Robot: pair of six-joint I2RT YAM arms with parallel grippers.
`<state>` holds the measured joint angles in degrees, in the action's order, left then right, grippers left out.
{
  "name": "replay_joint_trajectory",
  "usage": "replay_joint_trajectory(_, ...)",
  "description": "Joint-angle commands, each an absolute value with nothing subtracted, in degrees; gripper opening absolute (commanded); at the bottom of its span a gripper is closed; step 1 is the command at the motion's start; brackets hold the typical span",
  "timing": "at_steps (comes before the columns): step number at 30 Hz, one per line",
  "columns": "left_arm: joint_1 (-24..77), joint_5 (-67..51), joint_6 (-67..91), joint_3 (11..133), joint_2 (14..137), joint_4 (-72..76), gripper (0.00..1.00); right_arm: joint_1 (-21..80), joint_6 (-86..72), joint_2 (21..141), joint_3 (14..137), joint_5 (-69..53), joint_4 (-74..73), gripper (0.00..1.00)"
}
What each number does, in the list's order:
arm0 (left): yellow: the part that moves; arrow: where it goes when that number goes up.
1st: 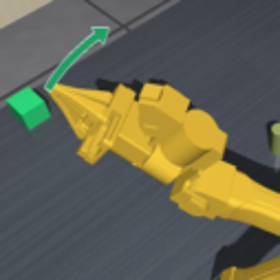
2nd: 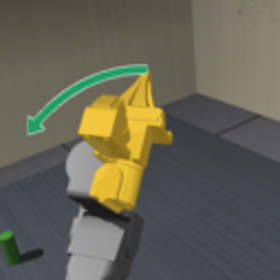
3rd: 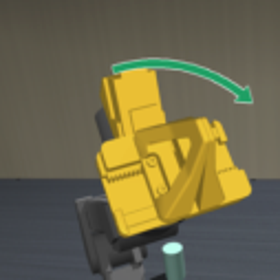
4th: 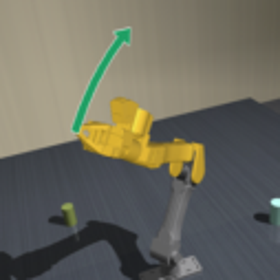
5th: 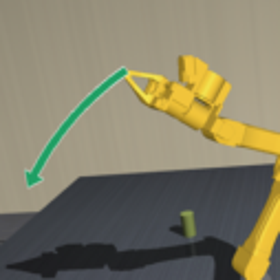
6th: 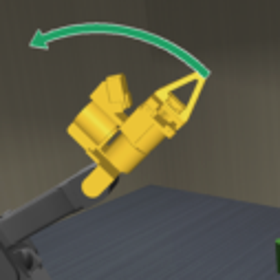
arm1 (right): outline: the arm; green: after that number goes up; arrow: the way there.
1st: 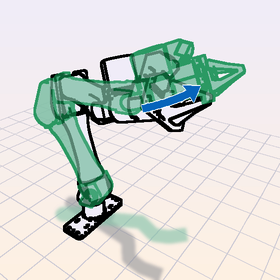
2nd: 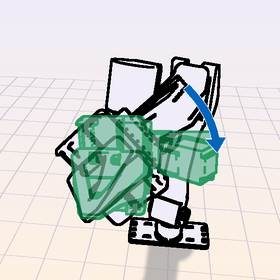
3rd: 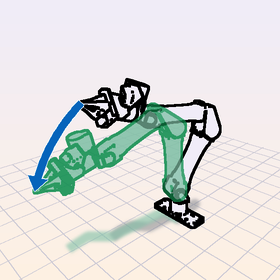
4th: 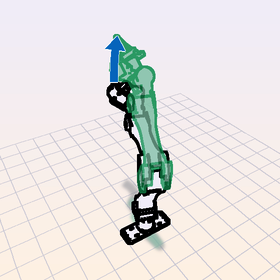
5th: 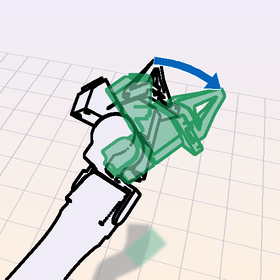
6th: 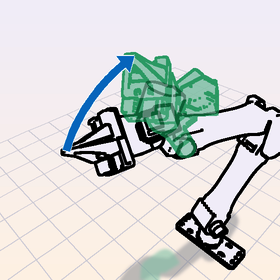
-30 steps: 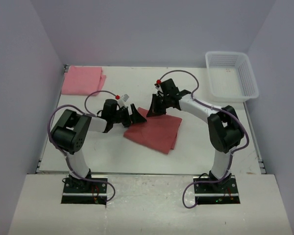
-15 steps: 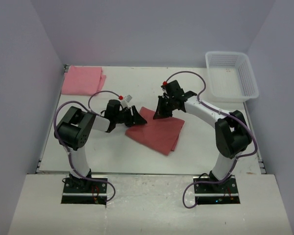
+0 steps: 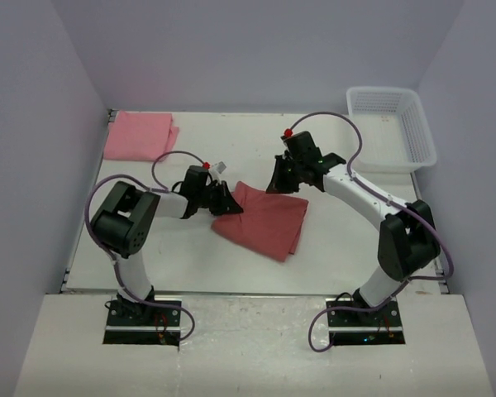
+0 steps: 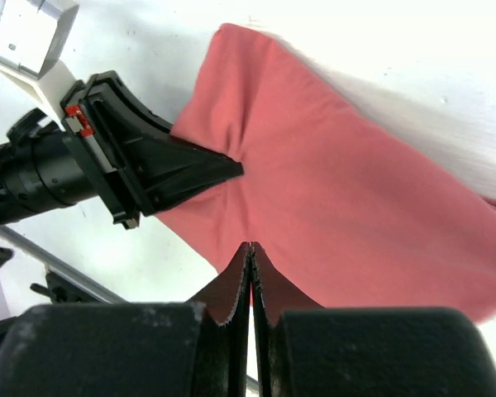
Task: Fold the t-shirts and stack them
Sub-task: Put the neatly folded tshirt into the corner of the board with the left arm
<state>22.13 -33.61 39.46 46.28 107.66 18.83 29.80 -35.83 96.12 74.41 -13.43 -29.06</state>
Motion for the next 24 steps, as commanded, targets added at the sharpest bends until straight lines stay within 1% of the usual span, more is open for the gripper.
replay_joint_trajectory(1,22.2,-19.1,32.1,47.7,104.1,1.7,0.0,29.4,-34.2,90.7,72.3,-9.1,-30.1,0.0)
replay_joint_trajectory(3,22.2,-17.1,29.3,51.1,100.9,-1.7,0.0,29.4,-33.2,89.4,71.8,-7.7,-31.5,0.0)
replay_joint_trajectory(7,22.1,-7.5,21.6,60.3,98.0,-11.6,0.0,29.4,-31.5,86.6,70.9,-3.4,-33.5,0.0)
replay_joint_trajectory(11,20.9,-3.7,15.9,66.5,97.2,-15.0,0.0,29.4,-30.6,84.2,68.6,-5.0,-33.3,0.0)
replay_joint_trajectory(19,17.9,1.3,6.5,77.2,101.2,-17.5,0.0,29.4,-29.3,81.9,63.5,-5.8,-32.3,0.0)
replay_joint_trajectory(24,14.4,3.2,1.7,83.4,106.5,-19.2,0.0,29.4,-30.1,78.4,59.2,-9.7,-29.9,0.0)
